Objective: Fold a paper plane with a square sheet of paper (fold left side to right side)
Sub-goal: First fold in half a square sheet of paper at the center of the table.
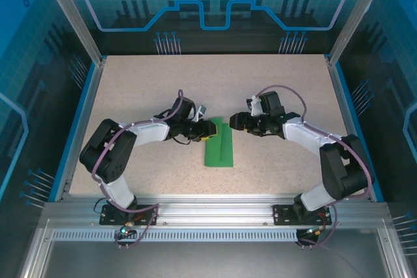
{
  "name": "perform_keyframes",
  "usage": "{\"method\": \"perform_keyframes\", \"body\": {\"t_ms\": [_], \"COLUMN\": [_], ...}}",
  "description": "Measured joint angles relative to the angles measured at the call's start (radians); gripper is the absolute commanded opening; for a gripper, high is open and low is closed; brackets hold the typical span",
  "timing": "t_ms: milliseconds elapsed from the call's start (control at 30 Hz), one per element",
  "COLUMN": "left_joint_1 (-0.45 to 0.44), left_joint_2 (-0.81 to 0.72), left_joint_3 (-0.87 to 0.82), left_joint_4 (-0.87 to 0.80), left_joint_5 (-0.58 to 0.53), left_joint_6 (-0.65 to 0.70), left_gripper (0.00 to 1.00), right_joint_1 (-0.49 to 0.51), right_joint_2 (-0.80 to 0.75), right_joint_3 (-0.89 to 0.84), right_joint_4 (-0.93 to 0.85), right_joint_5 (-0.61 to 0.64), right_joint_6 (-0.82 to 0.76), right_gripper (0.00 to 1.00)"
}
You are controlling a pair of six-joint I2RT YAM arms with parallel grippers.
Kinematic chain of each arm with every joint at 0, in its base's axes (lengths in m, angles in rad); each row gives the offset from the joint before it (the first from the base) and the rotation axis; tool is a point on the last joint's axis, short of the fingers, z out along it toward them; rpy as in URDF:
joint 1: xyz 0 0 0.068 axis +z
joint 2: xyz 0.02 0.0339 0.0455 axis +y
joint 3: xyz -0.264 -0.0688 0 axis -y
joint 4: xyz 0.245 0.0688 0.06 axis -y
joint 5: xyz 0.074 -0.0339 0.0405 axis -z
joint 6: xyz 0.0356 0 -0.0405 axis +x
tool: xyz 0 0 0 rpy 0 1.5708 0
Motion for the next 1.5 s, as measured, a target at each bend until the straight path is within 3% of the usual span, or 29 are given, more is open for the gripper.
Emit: {"method": "perform_keyframes", "body": {"t_ms": [200,367,600,733,1167,1500], "left_joint_1": [-0.003,-0.008,-0.012,-0.013,-0.015,-0.056], "left_joint_2": [0.0,0.0,0.001,0.0,-0.062,0.04], "left_joint_3": [0.016,0.016,0.021,0.023,0.029,0.088], "left_joint_4": [-0.015,-0.027,-0.038,-0.05,-0.176,-0.199], "left_joint_5": [-0.032,-0.044,-0.048,-0.056,-0.186,-0.196], "left_joint_6": [0.0,0.001,0.003,0.006,0.077,0.079], "left_gripper": [0.15,0.11,0.11,0.17,0.51,0.56], "right_joint_1": [0.028,0.074,0.093,0.093,0.093,0.094], "right_joint_2": [0.101,0.197,0.232,0.232,0.25,0.267], "right_joint_3": [0.003,0.032,0.084,0.106,0.146,0.153], "right_joint_4": [0.066,0.094,0.09,0.036,-0.137,-0.173], "right_joint_5": [-0.093,-0.132,-0.142,-0.109,0.046,0.088], "right_joint_6": [0.069,0.114,0.119,0.087,0.002,-0.022], "right_gripper": [0.62,0.53,0.24,0.05,0.05,0.07]}}
